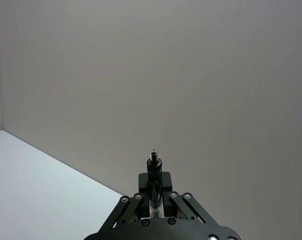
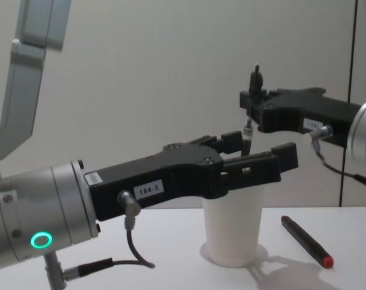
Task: Place the pen into the pen holder.
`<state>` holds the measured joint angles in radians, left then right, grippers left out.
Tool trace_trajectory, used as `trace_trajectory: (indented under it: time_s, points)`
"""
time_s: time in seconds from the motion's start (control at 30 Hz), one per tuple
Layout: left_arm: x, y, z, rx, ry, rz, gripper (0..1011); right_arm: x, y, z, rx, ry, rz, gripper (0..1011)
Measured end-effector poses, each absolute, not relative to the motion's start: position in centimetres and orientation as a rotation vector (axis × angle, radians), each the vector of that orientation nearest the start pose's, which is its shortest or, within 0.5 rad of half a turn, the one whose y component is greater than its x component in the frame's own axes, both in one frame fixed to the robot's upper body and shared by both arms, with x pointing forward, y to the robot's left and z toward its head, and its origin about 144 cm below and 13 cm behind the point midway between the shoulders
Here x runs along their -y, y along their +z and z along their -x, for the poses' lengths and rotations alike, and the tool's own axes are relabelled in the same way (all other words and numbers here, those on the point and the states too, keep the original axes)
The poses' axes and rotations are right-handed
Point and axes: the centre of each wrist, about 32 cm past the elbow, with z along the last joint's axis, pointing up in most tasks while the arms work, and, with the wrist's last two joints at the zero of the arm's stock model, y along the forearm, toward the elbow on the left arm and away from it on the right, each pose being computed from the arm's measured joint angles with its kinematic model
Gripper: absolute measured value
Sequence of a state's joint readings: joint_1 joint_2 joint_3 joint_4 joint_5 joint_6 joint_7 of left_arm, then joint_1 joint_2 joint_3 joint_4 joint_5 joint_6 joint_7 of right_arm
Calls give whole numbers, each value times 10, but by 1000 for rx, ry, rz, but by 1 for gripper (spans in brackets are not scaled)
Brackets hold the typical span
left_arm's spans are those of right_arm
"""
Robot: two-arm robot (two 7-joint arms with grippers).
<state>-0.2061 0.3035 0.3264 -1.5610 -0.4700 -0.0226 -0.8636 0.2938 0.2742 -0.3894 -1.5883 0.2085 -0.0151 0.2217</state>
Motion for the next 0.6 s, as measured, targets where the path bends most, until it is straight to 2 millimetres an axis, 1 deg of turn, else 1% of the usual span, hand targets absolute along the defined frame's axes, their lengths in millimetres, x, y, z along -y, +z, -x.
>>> trace_trajectory:
  time_s: [0.47,0.53,0.6]
  points:
    - [-217,1192,-501,42,393,160,1001,175,1221,-522,207,-967,-9,130]
    - [-217,1192,-501,42,393,160,1001,174,1221,-523,202,-965,-5,157]
    - [-217,1192,-501,42,393,160,1001,174,1220,-523,199,-964,-2,208]
